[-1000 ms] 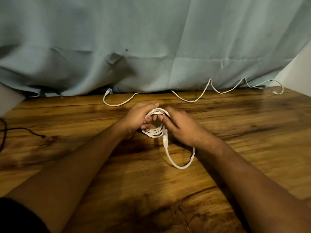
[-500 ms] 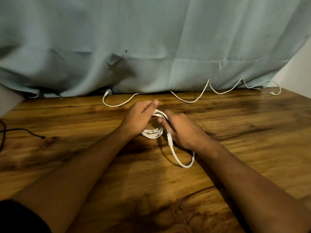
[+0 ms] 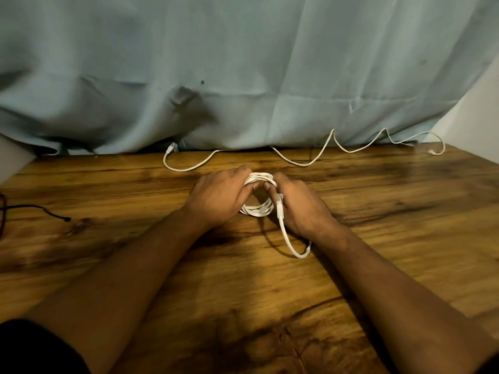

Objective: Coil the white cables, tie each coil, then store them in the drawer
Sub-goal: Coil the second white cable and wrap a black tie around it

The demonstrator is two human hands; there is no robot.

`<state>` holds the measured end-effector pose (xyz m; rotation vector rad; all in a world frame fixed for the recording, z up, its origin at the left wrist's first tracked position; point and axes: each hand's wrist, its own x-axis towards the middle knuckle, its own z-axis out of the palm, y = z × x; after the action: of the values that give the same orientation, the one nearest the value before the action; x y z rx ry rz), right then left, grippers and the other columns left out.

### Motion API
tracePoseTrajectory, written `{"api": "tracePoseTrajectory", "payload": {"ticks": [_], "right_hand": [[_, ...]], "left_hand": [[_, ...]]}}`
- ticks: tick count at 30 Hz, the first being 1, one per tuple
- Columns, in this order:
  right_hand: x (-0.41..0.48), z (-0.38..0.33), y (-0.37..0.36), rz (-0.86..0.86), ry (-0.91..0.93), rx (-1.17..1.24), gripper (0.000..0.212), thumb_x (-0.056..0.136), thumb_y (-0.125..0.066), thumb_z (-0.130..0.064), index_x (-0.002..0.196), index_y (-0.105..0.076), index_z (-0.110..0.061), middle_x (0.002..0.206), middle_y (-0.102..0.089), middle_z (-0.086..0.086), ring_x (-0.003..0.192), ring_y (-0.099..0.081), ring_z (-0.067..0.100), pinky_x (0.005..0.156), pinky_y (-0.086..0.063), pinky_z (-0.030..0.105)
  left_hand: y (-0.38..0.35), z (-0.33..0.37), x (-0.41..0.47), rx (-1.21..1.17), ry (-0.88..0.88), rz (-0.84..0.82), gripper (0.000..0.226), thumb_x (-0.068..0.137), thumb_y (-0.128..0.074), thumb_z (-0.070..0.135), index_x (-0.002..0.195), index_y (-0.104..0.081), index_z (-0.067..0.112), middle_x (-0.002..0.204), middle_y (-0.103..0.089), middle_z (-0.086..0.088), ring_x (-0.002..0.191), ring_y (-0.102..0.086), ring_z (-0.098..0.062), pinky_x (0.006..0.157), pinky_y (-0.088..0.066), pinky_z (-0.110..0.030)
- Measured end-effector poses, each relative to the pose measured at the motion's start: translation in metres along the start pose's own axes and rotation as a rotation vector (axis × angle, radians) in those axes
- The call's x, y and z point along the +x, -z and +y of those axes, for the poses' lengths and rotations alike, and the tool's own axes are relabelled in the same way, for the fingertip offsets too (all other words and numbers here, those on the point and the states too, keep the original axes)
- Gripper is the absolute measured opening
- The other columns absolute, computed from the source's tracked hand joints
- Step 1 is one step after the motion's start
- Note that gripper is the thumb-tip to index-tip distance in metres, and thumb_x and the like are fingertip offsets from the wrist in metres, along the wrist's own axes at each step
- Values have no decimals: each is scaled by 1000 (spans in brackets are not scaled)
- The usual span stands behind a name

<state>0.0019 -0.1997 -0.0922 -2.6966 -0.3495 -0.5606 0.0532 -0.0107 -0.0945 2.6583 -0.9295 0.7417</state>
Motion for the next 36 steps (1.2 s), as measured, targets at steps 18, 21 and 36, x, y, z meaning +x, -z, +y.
{"api": "tracePoseTrajectory", "payload": {"ticks": [18, 21, 36], "right_hand": [[5, 4, -8, -22, -13, -158, 16, 109, -38, -39, 109, -39, -23, 97, -72, 19, 88, -67, 46, 67, -44, 44], [4, 10, -9, 20, 32, -110, 21, 109, -36, -42, 109, -40, -22, 92, -72, 18, 82, -67, 44, 66, -49, 44], [0, 13, -8, 98, 118, 200, 44, 101, -29, -54, 115, -53, -19, 85, -70, 7, 72, -65, 31, 66, -52, 51]], "left_hand": [[-7, -13, 0, -291, -37, -44, 27, 106, -46, 41, 103, -56, 16, 99, -68, -7, 90, -63, -30, 77, -48, -47], [-6, -11, 1, -480, -12, -83, 30, 104, -49, 44, 100, -60, 17, 91, -69, 1, 84, -63, -19, 77, -50, -47], [23, 19, 7, -1483, 237, -415, 30, 93, -55, 39, 74, -71, 22, 61, -62, -5, 68, -64, -22, 63, -52, -25]]}}
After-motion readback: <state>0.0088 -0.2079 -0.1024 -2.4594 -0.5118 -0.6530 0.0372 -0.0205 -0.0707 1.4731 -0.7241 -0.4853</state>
